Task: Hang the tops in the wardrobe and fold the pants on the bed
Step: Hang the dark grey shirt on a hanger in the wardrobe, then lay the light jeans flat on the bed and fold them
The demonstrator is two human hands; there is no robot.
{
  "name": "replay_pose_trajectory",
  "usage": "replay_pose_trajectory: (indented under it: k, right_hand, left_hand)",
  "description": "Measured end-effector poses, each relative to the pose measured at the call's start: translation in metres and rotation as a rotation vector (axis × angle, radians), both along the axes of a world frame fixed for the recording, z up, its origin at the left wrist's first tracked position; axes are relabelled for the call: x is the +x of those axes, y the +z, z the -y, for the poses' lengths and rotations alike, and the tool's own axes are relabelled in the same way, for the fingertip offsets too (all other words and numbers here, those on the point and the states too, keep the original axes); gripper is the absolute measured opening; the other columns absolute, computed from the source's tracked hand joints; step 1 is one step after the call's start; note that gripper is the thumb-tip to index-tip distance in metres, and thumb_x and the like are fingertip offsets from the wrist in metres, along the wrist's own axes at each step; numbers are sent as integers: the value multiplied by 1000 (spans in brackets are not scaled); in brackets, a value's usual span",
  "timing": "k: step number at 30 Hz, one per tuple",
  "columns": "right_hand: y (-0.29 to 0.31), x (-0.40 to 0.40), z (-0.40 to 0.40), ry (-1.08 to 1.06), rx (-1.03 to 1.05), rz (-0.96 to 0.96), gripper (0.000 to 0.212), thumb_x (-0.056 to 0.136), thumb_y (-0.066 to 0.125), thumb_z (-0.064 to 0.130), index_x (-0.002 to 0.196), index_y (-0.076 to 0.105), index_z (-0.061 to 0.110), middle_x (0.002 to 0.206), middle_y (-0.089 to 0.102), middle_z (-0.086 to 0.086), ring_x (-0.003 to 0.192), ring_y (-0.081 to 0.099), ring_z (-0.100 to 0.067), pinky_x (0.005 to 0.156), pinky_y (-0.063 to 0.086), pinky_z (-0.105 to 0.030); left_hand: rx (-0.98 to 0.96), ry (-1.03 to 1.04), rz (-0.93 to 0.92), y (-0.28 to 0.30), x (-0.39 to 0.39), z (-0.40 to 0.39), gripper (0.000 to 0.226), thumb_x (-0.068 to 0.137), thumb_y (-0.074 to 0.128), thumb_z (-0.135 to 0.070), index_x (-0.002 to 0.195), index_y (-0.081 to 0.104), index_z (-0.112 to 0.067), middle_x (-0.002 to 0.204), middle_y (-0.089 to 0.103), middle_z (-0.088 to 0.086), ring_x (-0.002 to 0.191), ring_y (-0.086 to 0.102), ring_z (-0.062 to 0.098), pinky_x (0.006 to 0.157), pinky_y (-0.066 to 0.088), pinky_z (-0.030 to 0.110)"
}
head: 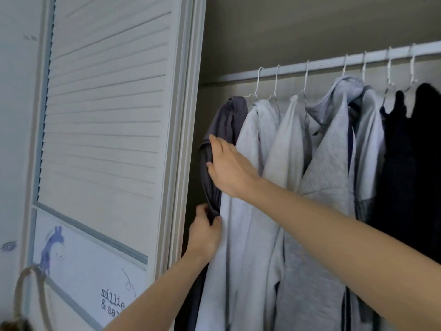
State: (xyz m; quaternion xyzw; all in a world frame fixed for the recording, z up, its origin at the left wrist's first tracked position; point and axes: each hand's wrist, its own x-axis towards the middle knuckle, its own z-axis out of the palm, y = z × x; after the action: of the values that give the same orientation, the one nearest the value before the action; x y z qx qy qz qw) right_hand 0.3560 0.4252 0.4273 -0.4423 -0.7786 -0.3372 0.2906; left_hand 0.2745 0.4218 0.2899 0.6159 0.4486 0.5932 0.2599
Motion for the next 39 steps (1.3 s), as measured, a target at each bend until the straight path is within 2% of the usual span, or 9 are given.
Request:
replay_pose_trajectory:
  k: [3, 5, 12, 16, 25, 27, 31, 35, 39]
  right_hand:
    - [-32, 10, 30, -6, 9, 32, 64, 95, 50, 20, 148, 20, 0, 146, 38, -18, 133, 38, -30, 106, 40, -38]
    - [-55, 17, 51, 6, 16, 64, 62, 92, 54, 16, 145, 28, -3, 138, 46, -20, 127, 45, -32, 102, 44, -39]
    - [-120, 31, 115, 42, -61, 42, 56, 93, 52, 18, 142, 36, -3, 131, 52, -19, 121, 49, -34, 102, 42, -42]
    - [-160, 31, 150, 122, -142, -21, 53, 97, 46, 23, 144, 35, 2, 132, 51, -15, 122, 47, -30, 102, 39, -38]
    - [-286, 21, 239, 483, -584, -270, 46, 99, 43, 29, 140, 38, 11, 127, 53, -4, 120, 46, -20, 94, 47, -33]
    - [-320, 16, 262, 546, -671, -266, 45, 98, 41, 31, 139, 40, 12, 123, 55, -3, 118, 48, -19, 94, 46, -34]
    - [-376, 2, 303, 658, -842, -237, 40, 98, 44, 28, 134, 45, 11, 113, 58, 0, 110, 51, -17, 89, 41, -25]
    - [-419, -15, 336, 712, -1047, -195, 38, 99, 43, 29, 134, 46, 13, 102, 59, 6, 105, 50, -15, 91, 44, -30]
    - [-445, -42, 344, 703, -1178, -156, 37, 99, 45, 30, 131, 48, 12, 99, 61, 7, 98, 54, -11, 88, 45, -26]
  left_hand:
    - [91, 34, -122, -19, -3, 17, 46, 99, 49, -17, 143, 36, -17, 135, 54, -1, 114, 53, 10, 91, 45, 26]
    - [152, 25, -183, -34, -7, 33, 45, 100, 49, -18, 143, 35, -19, 137, 51, -2, 121, 51, 13, 96, 45, 28]
    - [227, 123, -251, -69, -33, 108, 30, 99, 47, -18, 129, 45, -22, 100, 60, -10, 89, 57, 3, 78, 50, 29]
    - [180, 208, -285, -88, -50, 160, 19, 101, 45, -20, 119, 48, -25, 88, 59, -11, 78, 59, 4, 65, 45, 19]
    - [-125, 496, -150, -183, -70, 303, 14, 99, 49, -18, 110, 54, -23, 81, 66, 0, 76, 63, 16, 66, 51, 34]
    - [-224, 572, -139, -212, -68, 339, 12, 98, 51, -18, 106, 56, -25, 76, 64, 0, 72, 63, 17, 66, 50, 36]
    - [-437, 710, -189, -261, -78, 407, 12, 96, 53, -16, 102, 57, -25, 74, 64, 5, 65, 59, 19, 62, 47, 34]
    - [-656, 791, -158, -299, -100, 466, 12, 94, 52, -17, 93, 57, -28, 77, 66, 5, 60, 56, 20, 50, 43, 31]
    - [-803, 864, -207, -330, -130, 498, 21, 95, 55, -19, 79, 54, -32, 79, 63, -3, 79, 60, 24, 71, 50, 38]
